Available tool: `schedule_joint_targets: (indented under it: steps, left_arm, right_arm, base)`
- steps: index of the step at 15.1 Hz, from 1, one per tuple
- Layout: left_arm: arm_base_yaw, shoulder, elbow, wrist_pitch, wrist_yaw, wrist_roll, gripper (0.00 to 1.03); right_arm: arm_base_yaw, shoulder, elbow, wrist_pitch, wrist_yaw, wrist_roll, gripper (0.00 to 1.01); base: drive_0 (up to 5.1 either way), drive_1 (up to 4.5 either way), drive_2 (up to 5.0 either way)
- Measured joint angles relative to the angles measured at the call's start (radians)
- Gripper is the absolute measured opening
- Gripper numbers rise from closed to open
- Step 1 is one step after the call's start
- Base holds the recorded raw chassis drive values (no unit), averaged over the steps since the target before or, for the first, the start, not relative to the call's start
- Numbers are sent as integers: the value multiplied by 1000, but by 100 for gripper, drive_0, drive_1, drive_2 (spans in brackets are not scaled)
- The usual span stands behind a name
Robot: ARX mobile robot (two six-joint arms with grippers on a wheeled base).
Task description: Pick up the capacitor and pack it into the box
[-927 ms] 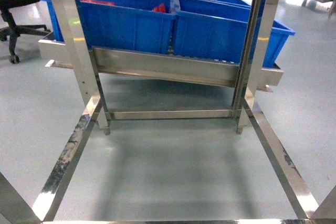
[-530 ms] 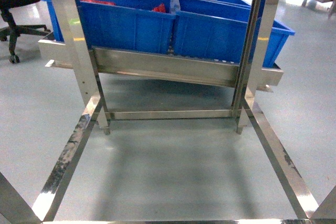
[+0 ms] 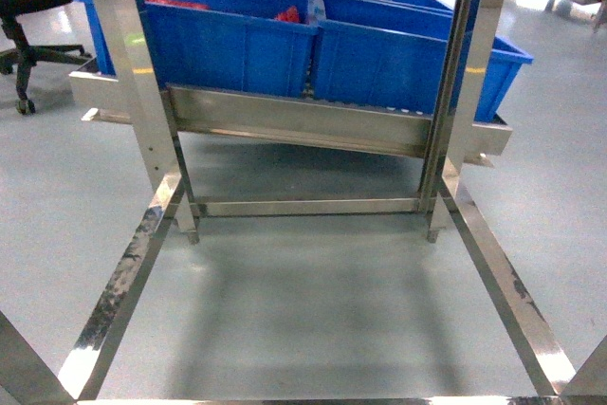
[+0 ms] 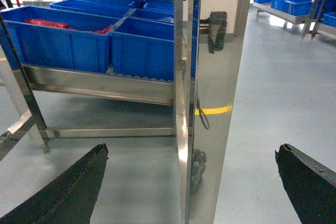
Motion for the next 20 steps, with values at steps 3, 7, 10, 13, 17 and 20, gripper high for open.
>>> schedule_joint_targets:
  steps: [3, 7, 10, 13, 17, 20]
  left_arm:
    - [0, 0, 0, 0, 0, 0, 98]
    - [0, 0, 0, 0, 0, 0, 98]
    - [0, 0, 0, 0, 0, 0, 98]
    - [0, 0, 0, 0, -2, 0, 98]
    - [0, 0, 0, 1, -1, 0, 98]
    - [0, 0, 0, 1, 1, 0, 98]
  right_arm:
    - [0, 0, 0, 0, 0, 0, 98]
    - [0, 0, 0, 0, 0, 0, 98]
    - [0, 0, 0, 0, 0, 0, 98]
    - [0, 0, 0, 0, 0, 0, 98]
    - [0, 0, 0, 0, 0, -1, 98]
    - [0, 0, 0, 0, 1, 0, 98]
  base:
    - [0, 0, 0]
    - [0, 0, 0]
    - [0, 0, 0]
    - [0, 0, 0]
    - [0, 0, 0]
    - [0, 0, 0]
